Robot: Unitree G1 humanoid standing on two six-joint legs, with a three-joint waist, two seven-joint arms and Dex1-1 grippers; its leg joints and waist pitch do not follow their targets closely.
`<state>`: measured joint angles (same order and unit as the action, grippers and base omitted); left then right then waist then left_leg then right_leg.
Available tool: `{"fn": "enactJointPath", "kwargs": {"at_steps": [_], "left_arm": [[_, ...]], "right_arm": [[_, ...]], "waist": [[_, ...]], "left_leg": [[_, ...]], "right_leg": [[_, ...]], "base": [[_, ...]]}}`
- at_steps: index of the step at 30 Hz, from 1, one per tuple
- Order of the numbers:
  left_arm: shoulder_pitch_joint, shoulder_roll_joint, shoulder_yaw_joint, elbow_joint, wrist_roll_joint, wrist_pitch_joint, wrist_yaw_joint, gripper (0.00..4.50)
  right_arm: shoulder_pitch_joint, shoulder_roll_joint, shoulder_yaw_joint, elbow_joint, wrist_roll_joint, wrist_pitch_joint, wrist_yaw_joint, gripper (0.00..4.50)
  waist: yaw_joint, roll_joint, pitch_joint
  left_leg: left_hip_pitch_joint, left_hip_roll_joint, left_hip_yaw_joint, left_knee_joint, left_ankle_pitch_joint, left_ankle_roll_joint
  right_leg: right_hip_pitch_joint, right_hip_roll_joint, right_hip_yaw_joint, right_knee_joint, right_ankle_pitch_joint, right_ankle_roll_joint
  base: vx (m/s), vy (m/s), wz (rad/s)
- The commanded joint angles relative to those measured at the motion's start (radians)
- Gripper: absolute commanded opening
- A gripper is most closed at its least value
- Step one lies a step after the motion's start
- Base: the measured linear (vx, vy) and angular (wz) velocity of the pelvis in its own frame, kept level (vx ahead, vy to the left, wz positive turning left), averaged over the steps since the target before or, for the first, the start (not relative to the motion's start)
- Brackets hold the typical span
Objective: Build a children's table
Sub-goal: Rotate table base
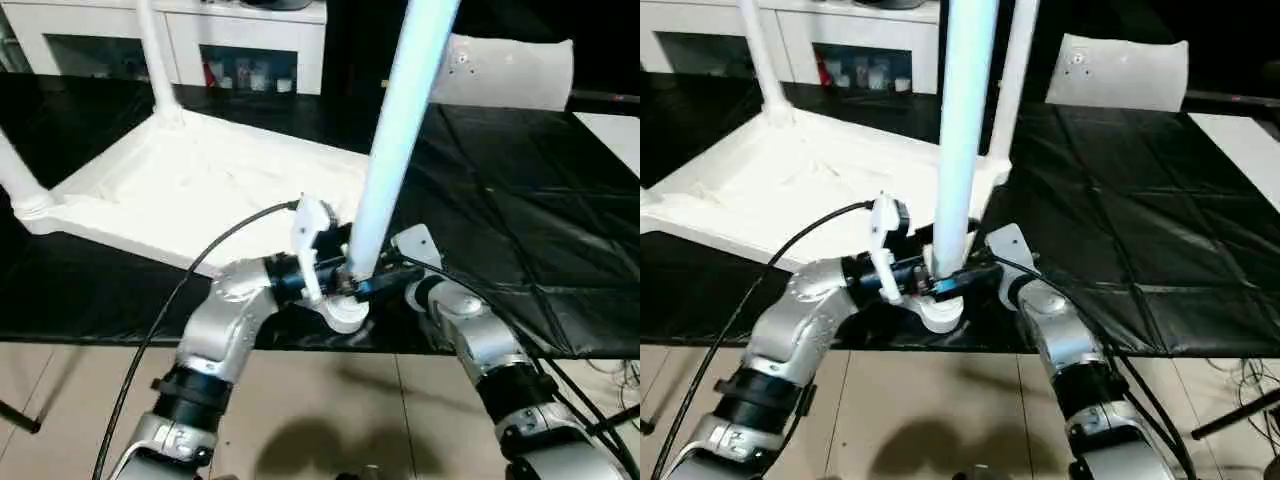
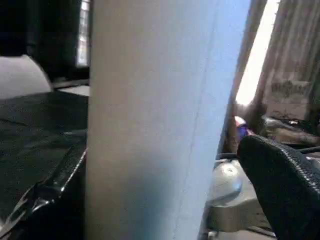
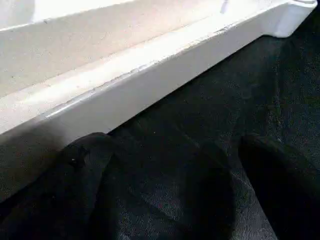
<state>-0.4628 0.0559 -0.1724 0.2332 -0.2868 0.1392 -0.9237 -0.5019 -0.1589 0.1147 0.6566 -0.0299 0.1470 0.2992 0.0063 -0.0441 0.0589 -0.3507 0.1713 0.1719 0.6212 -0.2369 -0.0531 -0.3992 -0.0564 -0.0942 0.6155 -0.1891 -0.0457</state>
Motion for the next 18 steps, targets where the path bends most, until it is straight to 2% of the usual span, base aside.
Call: {"fn": "enactJointPath", "kwargs": {"at_steps": [1, 2, 3, 5, 9, 11, 13, 16, 17, 18], "left_arm": [[-0.013, -0.006, 0.009, 0.017, 0.024, -0.022, 0.033, 4.4], [-0.013, -0.006, 0.009, 0.017, 0.024, -0.022, 0.033, 4.4], [-0.002, 0.006, 0.03, 0.023, 0.038, -0.034, 0.072, 4.4], [0.011, 0.019, 0.038, 0.02, 0.042, -0.036, 0.084, 4.4], [0.078, 0.067, 0.055, -0.045, 0.01, -0.002, 0.048, 4.4], [0.092, 0.086, 0.054, -0.054, 0.007, -0.001, 0.033, 4.4], [0.105, 0.118, 0.054, -0.052, 0.007, -0.004, 0.005, 4.4], [0.108, 0.171, 0.053, -0.03, 0.022, -0.019, -0.036, 4.4], [0.102, 0.214, 0.045, -0.002, 0.048, -0.037, -0.061, 4.4], [0.086, 0.266, 0.025, 0.041, 0.1, -0.066, -0.074, 4.4]], "right_arm": [[-0.009, -0.005, -0.03, -0.015, 0.017, -0.024, -0.008, 4.5], [-0.009, -0.005, -0.03, -0.015, 0.017, -0.024, -0.008, 4.5], [0.026, -0.013, -0.058, -0.072, 0.035, -0.031, -0.014, 4.5], [0.051, -0.018, -0.073, -0.111, 0.045, -0.038, -0.017, 4.5], [0.144, -0.039, -0.092, -0.27, 0.074, -0.036, 0.008, 4.5], [0.169, -0.047, -0.093, -0.309, 0.084, -0.033, 0.025, 4.5], [0.199, -0.065, -0.091, -0.359, 0.093, -0.02, 0.055, 4.5], [0.242, -0.099, -0.083, -0.427, 0.1, 0.003, 0.101, 4.5], [0.276, -0.129, -0.08, -0.478, 0.107, 0.025, 0.136, 4.5], [0.313, -0.168, -0.074, -0.532, 0.111, 0.047, 0.175, 4.5]], "waist": [[0.01, 0.011, -0.07], [0.011, 0.009, -0.069], [0.014, 0.016, -0.067], [0.02, 0.012, -0.066], [0.03, 0.017, -0.066], [0.03, 0.019, -0.062], [0.033, 0.019, -0.059], [0.034, 0.019, -0.056], [0.033, 0.015, -0.055], [0.035, 0.017, -0.055]], "left_leg": [[-0.004, 0.07, -0.022, -0.074, 0.01, 0.082], [-0.004, 0.07, -0.021, -0.074, 0.001, 0.083], [-0.002, 0.071, -0.02, -0.074, -0.024, 0.075], [0.0, 0.073, -0.02, -0.076, -0.031, 0.073], [0.001, 0.075, -0.02, -0.079, -0.028, 0.07], [0.003, 0.071, -0.017, -0.08, -0.065, 0.061], [0.005, 0.072, -0.018, -0.082, -0.098, 0.05], [0.001, 0.067, -0.02, -0.085, -0.115, 0.04], [0.002, 0.068, -0.021, -0.087, -0.116, 0.042], [0.001, 0.066, -0.023, -0.087, -0.117, 0.049]], "right_leg": [[0.072, -0.107, 0.076, -0.054, 0.008, -0.259], [0.071, -0.107, 0.076, -0.056, -0.003, -0.259], [0.069, -0.108, 0.076, -0.06, -0.042, -0.257], [0.069, -0.107, 0.077, -0.062, -0.048, -0.238], [0.066, -0.105, 0.077, -0.059, -0.056, -0.225], [0.061, -0.103, 0.076, -0.068, -0.112, -0.223], [0.06, -0.104, 0.077, -0.075, -0.172, -0.199], [0.061, -0.102, 0.076, -0.086, -0.234, -0.167], [0.059, -0.099, 0.077, -0.087, -0.242, -0.158], [0.06, -0.097, 0.076, -0.088, -0.25, -0.137]], "base": [[0.0, 0.0, 0.0], [0.0, 0.0, 0.0], [0.0, 0.0, 0.0], [0.0, 0.0, 0.0], [0.0, 0.0, 0.0], [0.0, 0.0, 0.0], [0.0, 0.0, 0.0], [0.0, 0.0, 0.0], [0.0, 0.0, 0.0], [0.0, 0.0, 0.0]]}}
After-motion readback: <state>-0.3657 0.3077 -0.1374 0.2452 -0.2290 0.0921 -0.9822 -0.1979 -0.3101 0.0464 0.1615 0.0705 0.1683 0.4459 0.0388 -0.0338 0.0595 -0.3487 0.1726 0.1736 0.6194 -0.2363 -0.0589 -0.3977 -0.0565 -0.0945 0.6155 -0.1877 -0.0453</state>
